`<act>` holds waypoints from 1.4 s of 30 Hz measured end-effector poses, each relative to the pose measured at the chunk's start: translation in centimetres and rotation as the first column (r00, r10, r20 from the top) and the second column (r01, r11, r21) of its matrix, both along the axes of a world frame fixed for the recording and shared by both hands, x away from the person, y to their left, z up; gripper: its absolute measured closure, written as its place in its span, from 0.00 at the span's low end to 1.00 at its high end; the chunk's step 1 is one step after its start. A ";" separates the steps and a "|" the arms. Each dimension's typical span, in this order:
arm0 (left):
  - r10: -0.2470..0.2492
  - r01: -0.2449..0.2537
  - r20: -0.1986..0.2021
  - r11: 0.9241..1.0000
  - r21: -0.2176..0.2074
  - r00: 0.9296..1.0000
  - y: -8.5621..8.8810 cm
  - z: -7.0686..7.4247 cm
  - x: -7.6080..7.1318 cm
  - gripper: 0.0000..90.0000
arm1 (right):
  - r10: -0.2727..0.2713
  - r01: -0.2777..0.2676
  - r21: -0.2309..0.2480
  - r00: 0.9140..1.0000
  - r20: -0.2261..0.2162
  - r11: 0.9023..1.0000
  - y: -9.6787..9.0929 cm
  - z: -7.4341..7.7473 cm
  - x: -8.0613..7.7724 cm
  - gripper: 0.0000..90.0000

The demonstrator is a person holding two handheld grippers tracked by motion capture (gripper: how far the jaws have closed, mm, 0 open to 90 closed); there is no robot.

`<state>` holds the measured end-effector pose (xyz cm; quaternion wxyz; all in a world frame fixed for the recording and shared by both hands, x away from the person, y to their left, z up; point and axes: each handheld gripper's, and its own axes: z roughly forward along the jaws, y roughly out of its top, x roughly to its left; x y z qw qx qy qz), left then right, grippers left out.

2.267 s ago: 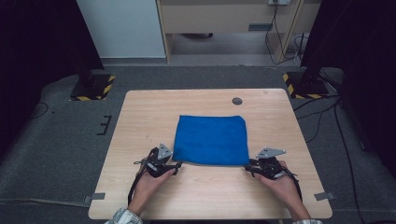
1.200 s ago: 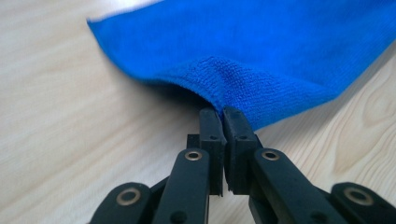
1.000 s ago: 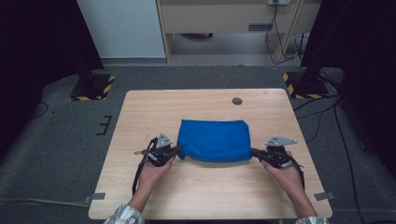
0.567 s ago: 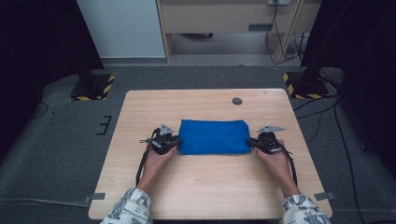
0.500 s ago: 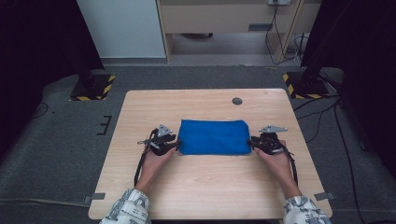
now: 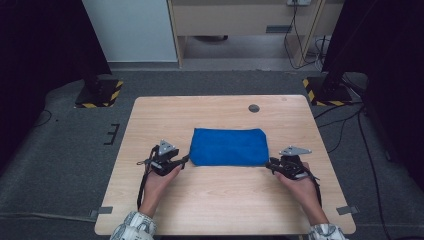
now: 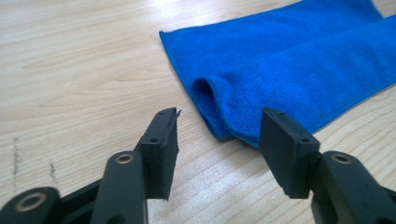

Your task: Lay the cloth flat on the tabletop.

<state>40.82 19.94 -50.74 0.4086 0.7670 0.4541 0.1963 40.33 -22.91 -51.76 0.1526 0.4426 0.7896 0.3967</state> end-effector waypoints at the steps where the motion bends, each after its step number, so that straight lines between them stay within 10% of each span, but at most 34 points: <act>1: 0.002 -0.002 -0.003 1.000 0.005 1.000 -0.1 -0.2 0.1 0.49 | 0.006 -0.006 -0.012 1.000 -0.002 1.000 0.2 -0.2 0.0 0.75; 23: -0.004 0.005 -0.008 1.000 0.014 1.000 -0.6 -0.5 0.0 0.46 | 0.003 -0.004 -0.021 0.999 -0.040 1.000 1.1 -1.1 0.7 0.60; 30: -0.008 0.008 0.008 1.000 -0.011 1.000 -0.7 -0.1 -0.2 0.49 | 0.029 -0.029 -0.014 0.999 -0.029 0.999 1.2 -1.1 1.0 0.94; 42: -0.034 0.034 0.000 0.998 0.061 0.999 -2.6 -1.1 0.1 0.46 | 0.037 -0.037 0.002 0.999 -0.014 0.999 0.8 -0.4 0.4 0.97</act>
